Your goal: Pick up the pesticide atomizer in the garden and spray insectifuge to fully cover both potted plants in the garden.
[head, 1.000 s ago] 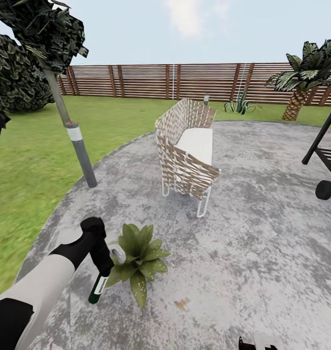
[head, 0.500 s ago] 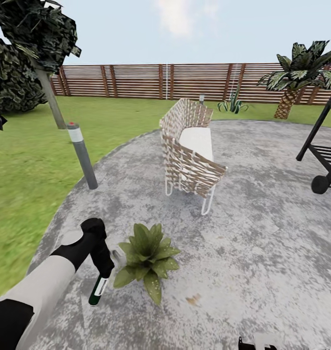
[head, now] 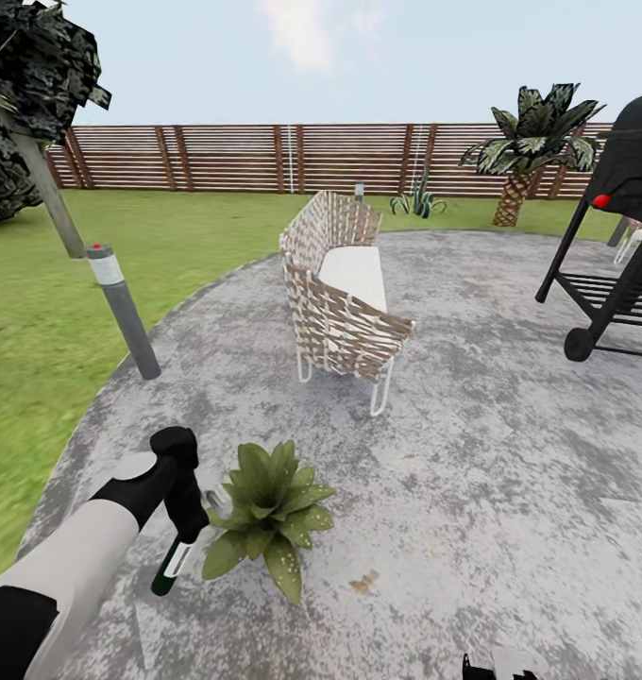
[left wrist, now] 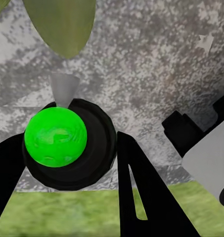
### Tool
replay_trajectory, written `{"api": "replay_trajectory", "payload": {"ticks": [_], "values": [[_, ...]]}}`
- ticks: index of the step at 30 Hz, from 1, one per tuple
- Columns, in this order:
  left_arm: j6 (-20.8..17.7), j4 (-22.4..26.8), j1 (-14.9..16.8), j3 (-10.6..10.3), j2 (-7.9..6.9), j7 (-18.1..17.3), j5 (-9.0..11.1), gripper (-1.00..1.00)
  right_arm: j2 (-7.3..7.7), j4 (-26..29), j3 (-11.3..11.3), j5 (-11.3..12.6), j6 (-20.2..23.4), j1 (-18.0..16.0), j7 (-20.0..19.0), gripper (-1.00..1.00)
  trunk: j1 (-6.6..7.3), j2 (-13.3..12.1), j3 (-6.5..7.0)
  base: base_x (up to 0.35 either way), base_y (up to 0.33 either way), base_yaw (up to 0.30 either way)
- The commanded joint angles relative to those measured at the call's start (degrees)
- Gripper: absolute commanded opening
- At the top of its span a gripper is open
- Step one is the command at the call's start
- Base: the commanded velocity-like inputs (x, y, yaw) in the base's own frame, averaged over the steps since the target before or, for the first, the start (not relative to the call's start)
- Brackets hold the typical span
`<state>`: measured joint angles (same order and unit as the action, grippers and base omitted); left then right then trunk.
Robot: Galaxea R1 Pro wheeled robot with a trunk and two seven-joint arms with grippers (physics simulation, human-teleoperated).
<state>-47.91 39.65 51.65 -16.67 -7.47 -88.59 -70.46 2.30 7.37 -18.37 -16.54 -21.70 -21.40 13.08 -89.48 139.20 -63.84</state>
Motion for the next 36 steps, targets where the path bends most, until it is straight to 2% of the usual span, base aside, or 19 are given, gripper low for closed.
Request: {"api": "replay_trajectory", "payload": {"ticks": [1, 3, 7, 9, 12, 14, 15, 17, 19, 22, 25, 28, 30, 32, 34, 36], "values": [[-0.60, 0.03, -0.01, -0.22, -0.08, -0.53, -0.37, -1.00, 0.01, -0.08, -0.40, -0.60, -0.18, -0.04, 0.19, 1.00, 0.01, 0.02, -0.05, 0.000, 0.000, -0.007], [-0.60, -0.06, -0.10, -0.15, -0.51, -0.54, -0.37, -1.00, 0.06, -0.08, -0.36, -0.60, -0.22, -0.04, 0.19, 1.00, 0.01, 0.02, -0.05, 0.000, 0.000, -0.002], [-0.40, -0.10, -0.70, -0.12, -2.76, -0.69, -0.22, -1.00, 0.08, -0.08, -0.42, -0.60, -0.21, -0.04, 0.19, 1.00, 0.01, 0.02, -0.05, 0.000, 0.000, 0.000], [-0.28, -0.10, -2.09, -0.25, -2.89, -0.59, -0.27, -1.00, -0.03, -0.08, -0.37, -0.60, -0.25, -0.04, 0.19, 1.00, 0.01, 0.02, -0.05, 0.000, 0.000, 0.000], [-0.56, -0.02, -3.16, -0.33, -2.15, -0.33, -0.13, -1.00, -0.09, -0.08, -0.36, -0.60, -0.27, -0.04, 0.19, 1.00, 0.01, 0.02, -0.05, 0.000, 0.000, 0.000], [-0.71, 0.25, -3.27, -0.30, -1.15, -0.54, 0.09, -1.00, -0.10, -0.08, -0.35, -0.60, -0.27, -0.04, 0.19, 1.00, 0.01, 0.02, -0.05, 0.000, 0.000, 0.000], [-0.73, 0.35, -3.30, -0.26, 0.34, -0.46, -0.07, -1.00, -0.10, -0.08, -0.35, -0.60, -0.27, -0.04, 0.19, 1.00, 0.01, 0.02, -0.05, 0.000, 0.000, 0.000], [-0.70, 0.12, -3.31, -0.05, 1.55, -0.05, -0.44, -1.00, -0.10, -0.08, -0.35, -0.60, -0.27, -0.04, 0.19, 1.00, 0.01, 0.02, -0.05, 0.000, 0.000, 0.000], [-0.57, -0.03, -3.36, 0.09, 0.29, -0.01, -0.41, -1.00, -0.10, -0.08, -0.35, -0.60, -0.27, -0.04, 0.19, 1.00, 0.01, 0.02, -0.05, 0.000, 0.000, 0.000], [-0.45, -0.09, -3.40, 0.14, -3.06, 0.00, 0.23, -1.00, -0.10, -0.08, -0.35, -0.60, -0.27, -0.04, 0.19, 1.00, 0.01, 0.02, -0.05, 0.000, 0.000, 0.000], [-0.41, -0.74, -3.60, 0.01, -3.58, 0.02, 0.31, -1.00, -0.10, -0.08, -0.35, -0.60, -0.27, -0.04, 0.19, 1.00, 0.01, 0.02, -0.05, 0.000, 0.000, 0.000], [-0.44, -2.24, -3.80, -0.21, -2.46, 0.13, 0.28, -1.00, -0.10, -0.08, -0.35, -0.60, -0.27, -0.04, 0.19, 1.00, 0.01, 0.02, -0.05, 0.000, 0.000, 0.000], [-0.49, -2.87, -3.83, -0.26, -0.42, 0.16, 0.22, -1.00, -0.10, -0.08, -0.35, -0.60, -0.27, -0.04, 0.19, 1.00, 0.01, 0.02, -0.05, 0.000, 0.000, 0.000], [-0.51, -3.02, -3.84, -0.29, 0.86, 0.17, 0.27, -1.00, -0.10, -0.08, -0.35, -0.60, -0.27, -0.04, 0.19, 1.00, 0.01, 0.02, -0.05, 0.000, 0.000, 0.000], [-0.51, -3.06, -3.84, -0.22, 1.20, 0.18, 0.26, -1.00, -0.10, -0.08, -0.40, -0.60, -0.27, -0.04, 0.19, 1.00, 0.01, 0.02, -0.05, 0.000, 0.000, 0.000], [-0.45, -3.53, -3.88, -0.04, 0.60, 0.21, 0.18, -1.00, -0.10, -0.08, -0.39, -0.60, -0.27, -0.04, 0.19, 1.00, 0.01, 0.02, -0.05, 0.000, 0.000, 0.000]]}}
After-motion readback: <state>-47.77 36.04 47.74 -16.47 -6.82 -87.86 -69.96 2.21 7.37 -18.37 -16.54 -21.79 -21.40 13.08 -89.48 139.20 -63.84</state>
